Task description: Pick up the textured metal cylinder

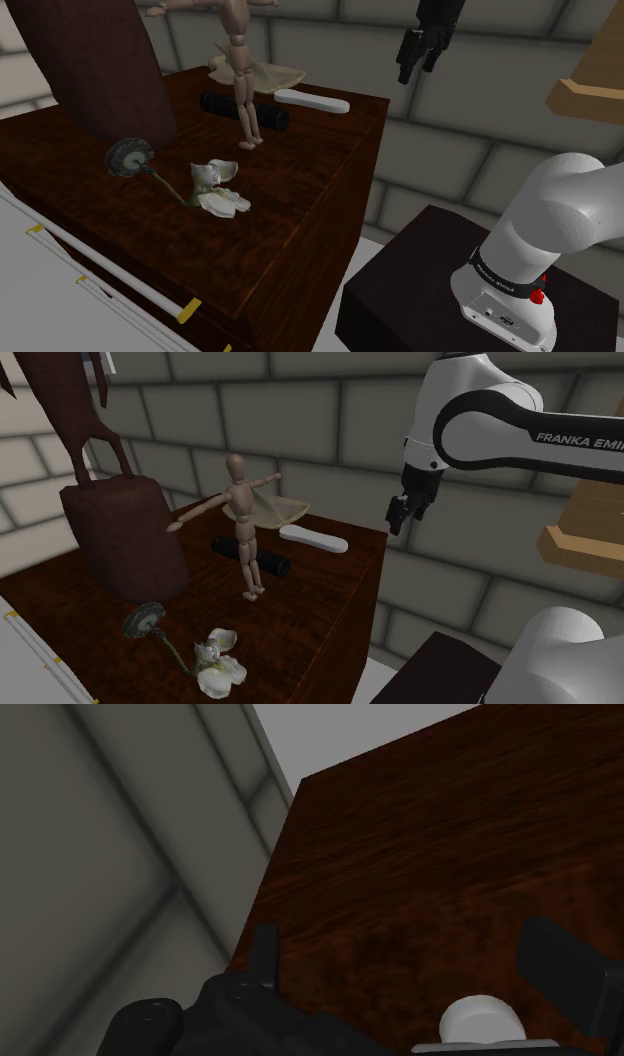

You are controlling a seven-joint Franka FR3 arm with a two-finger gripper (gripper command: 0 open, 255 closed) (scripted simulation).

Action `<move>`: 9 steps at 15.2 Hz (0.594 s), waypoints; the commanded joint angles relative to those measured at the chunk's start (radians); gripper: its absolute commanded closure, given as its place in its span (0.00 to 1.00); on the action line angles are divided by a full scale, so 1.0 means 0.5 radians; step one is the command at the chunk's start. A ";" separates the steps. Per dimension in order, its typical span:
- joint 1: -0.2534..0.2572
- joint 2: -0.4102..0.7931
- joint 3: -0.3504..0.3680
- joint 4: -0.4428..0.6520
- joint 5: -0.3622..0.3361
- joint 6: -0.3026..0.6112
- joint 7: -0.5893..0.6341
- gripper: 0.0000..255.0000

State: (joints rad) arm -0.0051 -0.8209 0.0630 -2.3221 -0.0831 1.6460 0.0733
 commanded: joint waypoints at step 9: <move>0.095 0.569 0.157 0.358 0.098 0.128 0.046 0.00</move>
State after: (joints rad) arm 0.0368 -0.5760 0.1311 -2.1713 -0.0392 1.7038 0.0932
